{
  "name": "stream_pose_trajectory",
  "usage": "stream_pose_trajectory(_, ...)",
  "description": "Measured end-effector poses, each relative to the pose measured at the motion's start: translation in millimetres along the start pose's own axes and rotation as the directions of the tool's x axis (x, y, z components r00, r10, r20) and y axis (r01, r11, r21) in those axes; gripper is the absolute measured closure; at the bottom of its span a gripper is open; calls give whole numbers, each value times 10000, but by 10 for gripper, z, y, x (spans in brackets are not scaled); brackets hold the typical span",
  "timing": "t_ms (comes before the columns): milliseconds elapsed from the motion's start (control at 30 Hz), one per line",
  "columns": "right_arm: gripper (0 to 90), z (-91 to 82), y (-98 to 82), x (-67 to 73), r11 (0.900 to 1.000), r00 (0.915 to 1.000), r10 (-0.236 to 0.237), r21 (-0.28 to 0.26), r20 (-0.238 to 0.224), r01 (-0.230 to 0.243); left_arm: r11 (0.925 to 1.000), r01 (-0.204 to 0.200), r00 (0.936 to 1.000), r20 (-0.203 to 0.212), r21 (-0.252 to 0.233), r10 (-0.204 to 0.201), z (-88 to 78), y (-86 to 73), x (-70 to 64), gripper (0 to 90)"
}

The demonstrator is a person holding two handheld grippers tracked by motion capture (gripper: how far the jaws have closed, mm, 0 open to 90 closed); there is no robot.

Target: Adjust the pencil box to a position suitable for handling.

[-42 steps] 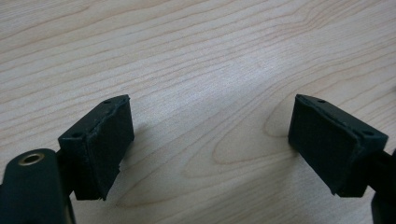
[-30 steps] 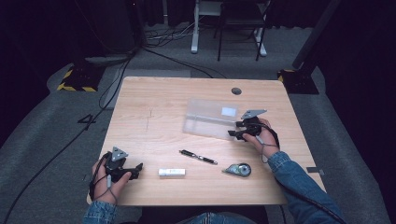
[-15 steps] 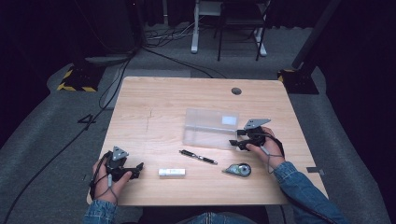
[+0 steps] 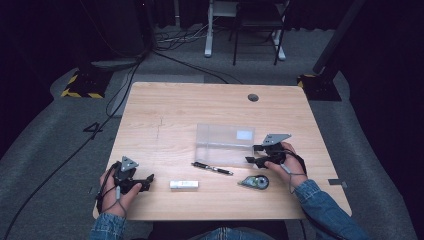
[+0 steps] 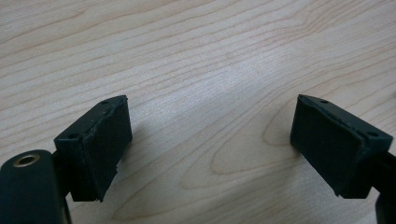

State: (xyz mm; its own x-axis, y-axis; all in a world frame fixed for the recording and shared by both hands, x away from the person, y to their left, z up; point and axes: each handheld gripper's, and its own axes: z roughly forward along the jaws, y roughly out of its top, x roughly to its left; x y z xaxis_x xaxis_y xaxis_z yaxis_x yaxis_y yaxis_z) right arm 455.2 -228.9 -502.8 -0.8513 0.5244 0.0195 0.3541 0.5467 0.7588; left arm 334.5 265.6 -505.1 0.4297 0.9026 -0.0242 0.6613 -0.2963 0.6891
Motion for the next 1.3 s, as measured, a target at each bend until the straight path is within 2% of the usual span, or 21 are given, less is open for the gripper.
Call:
stream_pose_trajectory(333,377,-28,-7,92,9998,9999,-93,166,-123,95,10000,-16,10000,56,-2,16,21,20,-5,124)
stream_pose_trajectory(733,329,-95,-8,119,9997,9998,191,176,-49,-190,9999,-148,9999,52,3,148,50,52,-5,117)
stream_pose_trajectory(1100,322,-342,0,153,9962,9966,819,-296,68,-817,10000,-90,9999,79,0,90,58,58,-14,117)
stream_pose_trajectory(1300,334,-460,32,227,9947,9955,949,-392,-56,-951,9999,-127,9999,97,14,127,64,67,-14,117)
